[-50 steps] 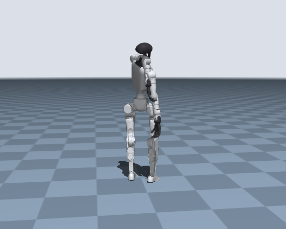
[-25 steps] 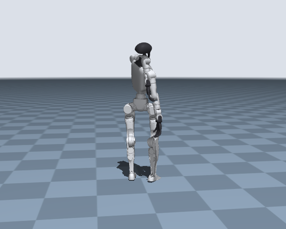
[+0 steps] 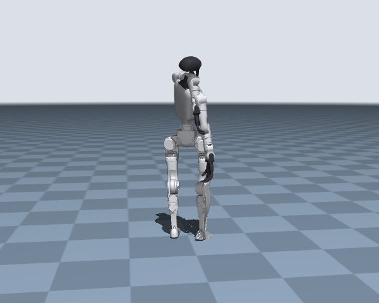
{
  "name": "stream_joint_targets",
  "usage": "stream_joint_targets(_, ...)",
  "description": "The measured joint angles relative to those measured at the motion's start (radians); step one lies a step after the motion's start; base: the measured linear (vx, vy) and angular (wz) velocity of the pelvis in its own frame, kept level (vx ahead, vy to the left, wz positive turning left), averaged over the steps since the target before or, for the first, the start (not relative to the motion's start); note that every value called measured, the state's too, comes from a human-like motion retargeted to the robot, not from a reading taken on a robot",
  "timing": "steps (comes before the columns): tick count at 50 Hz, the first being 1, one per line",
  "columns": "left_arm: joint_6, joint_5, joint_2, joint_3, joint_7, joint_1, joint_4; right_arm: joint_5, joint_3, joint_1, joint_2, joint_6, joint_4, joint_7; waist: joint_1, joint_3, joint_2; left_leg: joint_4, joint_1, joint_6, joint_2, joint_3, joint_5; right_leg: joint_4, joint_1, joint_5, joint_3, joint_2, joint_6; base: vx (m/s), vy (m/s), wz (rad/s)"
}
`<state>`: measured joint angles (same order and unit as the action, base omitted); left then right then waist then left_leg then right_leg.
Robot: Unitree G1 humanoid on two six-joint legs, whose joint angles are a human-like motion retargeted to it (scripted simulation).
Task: Upper body actions
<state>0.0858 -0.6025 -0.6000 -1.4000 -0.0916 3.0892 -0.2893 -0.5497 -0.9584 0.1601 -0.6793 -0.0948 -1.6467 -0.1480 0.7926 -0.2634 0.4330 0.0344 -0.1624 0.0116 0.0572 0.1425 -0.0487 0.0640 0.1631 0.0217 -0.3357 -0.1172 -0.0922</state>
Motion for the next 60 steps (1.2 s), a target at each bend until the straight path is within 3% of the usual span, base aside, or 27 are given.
stream_joint_targets(5, 0.010, 0.039, 0.000, 0.000, -0.016, 0.000, -0.022, 0.041, -0.016, -0.031, 0.003, -0.008, -0.014, -0.003, -0.054, 0.036, 0.006, -0.018, 0.006, 0.034, 0.010, 0.089, 0.022, 0.005, 0.026, 0.003, 0.083, 0.017, 0.005, 0.00, 0.07, -0.60)
stream_joint_targets(7, -0.002, 0.074, 0.000, 0.000, -0.031, 0.000, 0.009, 0.084, 0.010, -0.056, 0.017, -0.010, -0.024, -0.028, -0.005, 0.008, 0.008, -0.002, -0.059, 0.000, 0.008, 0.009, -0.017, 0.009, 0.039, -0.005, 0.011, -0.010, -0.003, -0.01, 0.05, 1.04)
stream_joint_targets(12, -0.122, 0.202, 0.000, 0.000, -0.059, 0.000, 0.193, 0.200, 0.096, -0.160, 0.099, -0.018, 0.006, -0.065, -0.014, 0.025, 0.013, -0.003, -0.102, 0.010, 0.025, -0.012, -0.004, 0.021, 0.101, -0.017, -0.013, -0.024, -0.006, 0.01, 0.09, 0.29)
stream_joint_targets(17, -0.220, 0.303, 0.000, 0.000, 0.040, 0.000, 0.424, 0.293, 0.118, -0.297, 0.233, -0.037, 0.095, -0.094, 0.006, 0.037, 0.021, -0.003, -0.184, 0.012, 0.050, -0.034, -0.002, 0.034, 0.189, -0.033, -0.036, -0.051, -0.013, 0.02, 0.17, 0.16)
stream_joint_targets(22, -0.261, 0.326, 0.000, 0.000, 0.167, 0.000, 0.698, 0.396, 0.107, -0.480, 0.386, -0.042, 0.187, -0.127, 0.013, 0.072, 0.029, -0.003, -0.283, 0.016, 0.075, -0.067, -0.005, 0.050, 0.295, -0.056, -0.068, -0.078, -0.024, 0.08, 0.17, 0.22)
stream_joint_targets(28, -0.292, 0.425, 0.000, 0.000, 0.277, 0.000, 1.013, 0.605, 0.124, -0.617, 0.553, -0.035, 0.276, -0.169, -0.066, -0.010, 0.034, 0.003, -0.373, 0.020, 0.096, -0.103, -0.012, 0.059, 0.397, -0.082, -0.105, -0.103, -0.041, 0.09, 0.10, 0.18)
stream_joint_targets(32, -0.306, 0.491, 0.000, 0.000, 0.360, 0.000, 1.223, 0.811, 0.037, -0.706, 0.651, -0.025, 0.341, -0.174, -0.088, -0.085, 0.037, 0.011, -0.413, 0.022, 0.123, -0.123, -0.010, 0.071, 0.437, -0.099, -0.122, -0.134, -0.053, 0.00, 0.00, 0.00)
stream_joint_targets(35, -0.329, 0.511, 0.000, 0.000, 0.394, 0.000, 1.336, 0.954, -0.048, -0.830, 0.710, -0.036, 0.400, -0.144, -0.082, -0.093, 0.040, 0.015, -0.439, 0.024, 0.140, -0.137, -0.010, 0.090, 0.462, -0.117, -0.134, -0.160, -0.065, -0.02, -0.01, 0.01)
stream_joint_targets(37, -0.397, 0.530, 0.000, 0.000, 0.389, 0.000, 1.336, 1.035, -0.119, -0.940, 0.739, -0.053, 0.435, -0.109, -0.061, -0.074, 0.042, 0.015, -0.476, 0.027, 0.160, -0.151, -0.010, 0.114, 0.498, -0.137, -0.144, -0.187, -0.076, -0.07, -0.03, 0.03)
stream_joint_targets(40, -0.530, 0.582, 0.000, 0.000, 0.349, 0.000, 1.336, 1.130, -0.214, -1.124, 0.781, -0.102, 0.485, -0.034, -0.005, -0.018, 0.041, 0.018, -0.543, 0.030, 0.178, -0.173, -0.011, 0.152, 0.562, -0.170, -0.159, -0.219, -0.093, -0.07, -0.05, 0.01)
stream_joint_targets(44, -0.720, 0.738, 0.000, 0.000, 0.242, 0.000, 1.336, 1.194, -0.298, -1.407, 0.874, -0.208, 0.555, 0.116, 0.159, 0.171, 0.038, 0.025, -0.645, 0.029, 0.182, -0.188, -0.017, 0.181, 0.660, -0.202, -0.166, -0.235, -0.109, -0.13, -0.02, -0.14)
stream_joint_targets(47, -0.820, 0.889, 0.000, 0.002, 0.145, 0.000, 1.336, 1.221, -0.324, -1.635, 0.994, -0.294, 0.610, 0.251, 0.370, 0.427, 0.041, 0.030, -0.713, 0.022, 0.151, -0.163, -0.030, 0.162, 0.720, -0.198, -0.140, -0.202, -0.105, -0.18, 0.08, -0.40)
stream_joint_targets(50, -0.855, 1.071, 0.000, 0.016, 0.030, 0.000, 1.336, 1.257, -0.363, -1.840, 1.168, -0.354, 0.671, 0.359, 0.654, 0.776, 0.057, 0.039, -0.750, 0.006, 0.081, -0.090, -0.050, 0.103, 0.742, -0.166, -0.068, -0.115, -0.085, -0.10, 0.07, -0.49)
stream_joint_targets(60, -0.956, 1.305, 0.000, 0.206, -0.028, 0.000, 1.336, 1.283, -0.212, -1.930, 1.278, -0.387, 0.709, 0.470, 0.682, 0.783, 0.061, 0.035, -0.690, -0.008, 0.040, -0.013, -0.075, 0.013, 0.685, -0.117, 0.002, -0.049, -0.059, 0.03, 0.06, -0.24)
